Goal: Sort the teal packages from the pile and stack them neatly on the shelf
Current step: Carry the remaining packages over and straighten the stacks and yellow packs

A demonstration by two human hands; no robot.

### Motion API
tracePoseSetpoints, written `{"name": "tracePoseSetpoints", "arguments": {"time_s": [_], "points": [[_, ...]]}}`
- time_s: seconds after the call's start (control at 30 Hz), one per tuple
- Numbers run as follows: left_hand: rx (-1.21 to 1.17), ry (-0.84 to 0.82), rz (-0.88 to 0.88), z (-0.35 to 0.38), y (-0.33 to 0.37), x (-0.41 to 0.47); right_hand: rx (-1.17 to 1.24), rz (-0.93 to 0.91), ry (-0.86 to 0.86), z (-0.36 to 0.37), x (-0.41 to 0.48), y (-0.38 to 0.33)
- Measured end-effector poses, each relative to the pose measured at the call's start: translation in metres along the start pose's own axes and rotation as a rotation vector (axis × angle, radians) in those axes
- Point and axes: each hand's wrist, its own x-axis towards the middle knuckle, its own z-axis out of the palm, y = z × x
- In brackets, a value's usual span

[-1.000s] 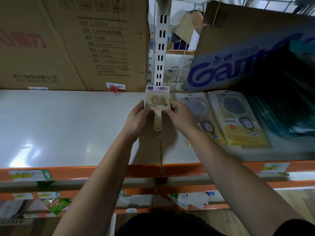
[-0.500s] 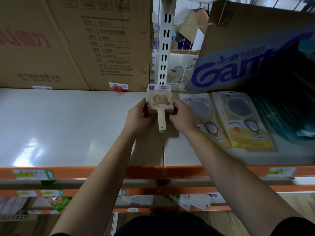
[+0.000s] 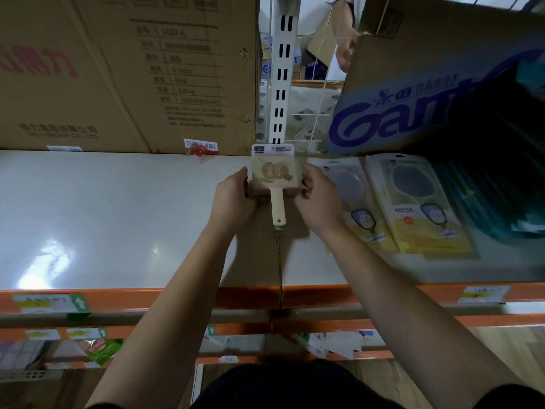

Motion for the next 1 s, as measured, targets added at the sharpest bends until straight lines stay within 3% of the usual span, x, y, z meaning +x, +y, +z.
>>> {"name": "tracePoseSetpoints", "arguments": {"time_s": [0.17, 0.27, 0.37, 0.5, 1.0], "points": [[-0.144, 0.074, -0.139, -0.006, -0.014, -0.036, 0.101, -0.001, 0.022, -0.008, -0.033, 0.005], [-0.213, -0.056, -0.131, -0.008, -0.011, -0.054, 0.150, -0.009, -0.100, -0.006, -0.049, 0.008], [-0.240, -0.128, -0.037, -0.001, 0.002, -0.064, 0.180, -0.014, -0.119, 0.000, -0.059, 0.006], [-0.268, -0.061, 0.068, 0.004, 0.012, -0.068, 0.162, -0.025, -0.114, 0.005, -0.061, 0.002], [-0.146, 0.061, 0.069, 0.013, 0.019, -0.076, 0.229, -0.006, -0.147, -0.003, -0.066, -0.001]]}}
